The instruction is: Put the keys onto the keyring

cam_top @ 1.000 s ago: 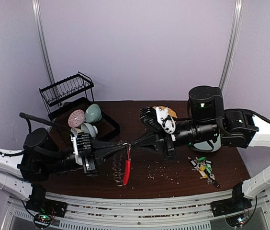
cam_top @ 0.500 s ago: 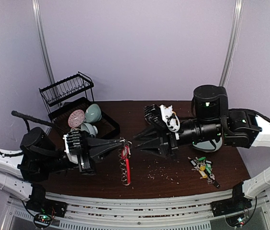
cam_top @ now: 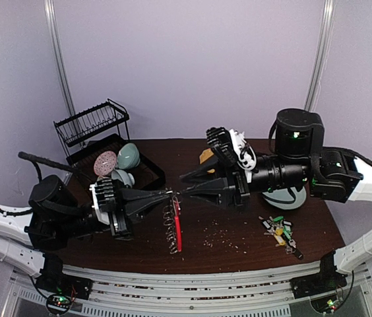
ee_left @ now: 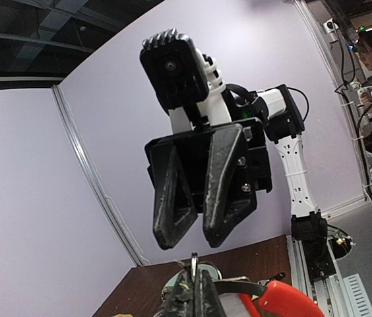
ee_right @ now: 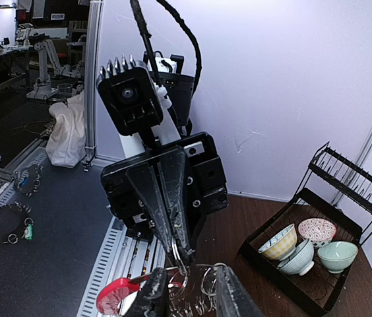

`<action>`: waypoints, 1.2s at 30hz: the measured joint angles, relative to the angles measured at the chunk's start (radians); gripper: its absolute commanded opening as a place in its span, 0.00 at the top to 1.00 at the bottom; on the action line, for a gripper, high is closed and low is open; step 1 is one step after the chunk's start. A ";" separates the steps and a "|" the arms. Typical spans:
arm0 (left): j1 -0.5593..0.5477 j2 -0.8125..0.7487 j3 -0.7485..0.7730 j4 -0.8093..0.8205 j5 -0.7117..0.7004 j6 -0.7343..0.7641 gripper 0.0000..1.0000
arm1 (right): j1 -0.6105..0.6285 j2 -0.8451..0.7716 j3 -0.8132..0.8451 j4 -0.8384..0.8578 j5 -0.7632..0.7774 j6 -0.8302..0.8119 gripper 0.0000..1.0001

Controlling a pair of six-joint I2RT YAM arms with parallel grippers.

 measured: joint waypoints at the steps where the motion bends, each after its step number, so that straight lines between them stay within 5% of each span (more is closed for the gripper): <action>1: 0.000 0.000 0.000 0.000 -0.001 0.000 1.00 | 0.000 0.009 0.006 0.001 0.000 0.000 0.74; 12: 0.000 0.000 0.000 -0.004 -0.012 0.000 1.00 | 0.002 0.062 0.039 -0.021 -0.019 -0.012 1.00; 18: 0.000 0.000 0.000 -0.008 -0.015 -0.009 1.00 | 0.002 0.062 0.040 -0.024 -0.018 -0.027 1.00; 21: 0.000 -0.002 0.008 -0.035 -0.030 -0.019 0.70 | 0.002 0.062 0.046 -0.046 -0.004 -0.039 1.00; 24: -0.001 -0.008 0.047 -0.134 -0.075 -0.044 0.59 | 0.003 0.062 0.075 -0.134 0.053 -0.059 1.00; 31: -0.001 -0.033 0.232 -0.496 -0.158 -0.104 0.75 | 0.003 0.099 0.194 -0.418 0.238 -0.092 1.00; 36: -0.001 0.037 0.377 -0.699 -0.153 -0.139 0.77 | 0.004 0.153 0.238 -0.506 0.281 -0.107 1.00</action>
